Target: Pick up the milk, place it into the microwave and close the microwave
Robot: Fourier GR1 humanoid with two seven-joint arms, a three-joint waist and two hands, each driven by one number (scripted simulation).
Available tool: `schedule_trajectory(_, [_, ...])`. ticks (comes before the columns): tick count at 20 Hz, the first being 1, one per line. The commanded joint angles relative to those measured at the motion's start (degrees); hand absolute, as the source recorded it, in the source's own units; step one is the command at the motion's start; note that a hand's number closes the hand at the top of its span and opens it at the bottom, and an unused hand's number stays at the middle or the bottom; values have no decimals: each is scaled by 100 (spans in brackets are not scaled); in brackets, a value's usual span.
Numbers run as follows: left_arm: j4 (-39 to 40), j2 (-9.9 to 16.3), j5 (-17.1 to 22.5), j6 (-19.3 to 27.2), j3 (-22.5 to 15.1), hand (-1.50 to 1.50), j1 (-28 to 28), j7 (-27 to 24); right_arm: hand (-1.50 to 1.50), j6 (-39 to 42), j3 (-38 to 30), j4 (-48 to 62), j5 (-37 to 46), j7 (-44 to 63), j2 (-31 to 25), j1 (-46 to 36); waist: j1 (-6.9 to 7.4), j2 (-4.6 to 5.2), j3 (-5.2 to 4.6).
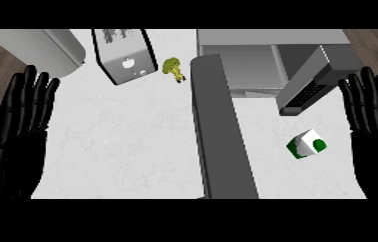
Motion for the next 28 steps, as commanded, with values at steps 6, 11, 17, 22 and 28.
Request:
schedule_trajectory(6, [258,-276,-377,111,-243,-150,65,-560,-150,1419,-1521,-138,-1614,-1087,-717,1162,-2,51,-2])
schedule_trajectory(11, [226,-601,-56,970,-1506,-150,706,-51,-150,1888,-1318,559,-2029,-789,-646,1440,33,53,-1])
schedule_trajectory(17, [915,-607,-83,1320,-2051,-150,1153,-1176,-150,2854,-1753,458,-2094,-1550,-569,2720,9,50,-6])
schedule_trajectory(22, [1073,-609,-398,1887,-2893,-150,1674,-1728,-150,2849,-1623,879,-1271,-1999,-210,2764,46,50,-6])
schedule_trajectory(28, [1579,-609,-310,2768,-3478,-150,1073,-1692,-150,3040,-1903,2066,-752,-2981,-191,2343,43,59,-5])
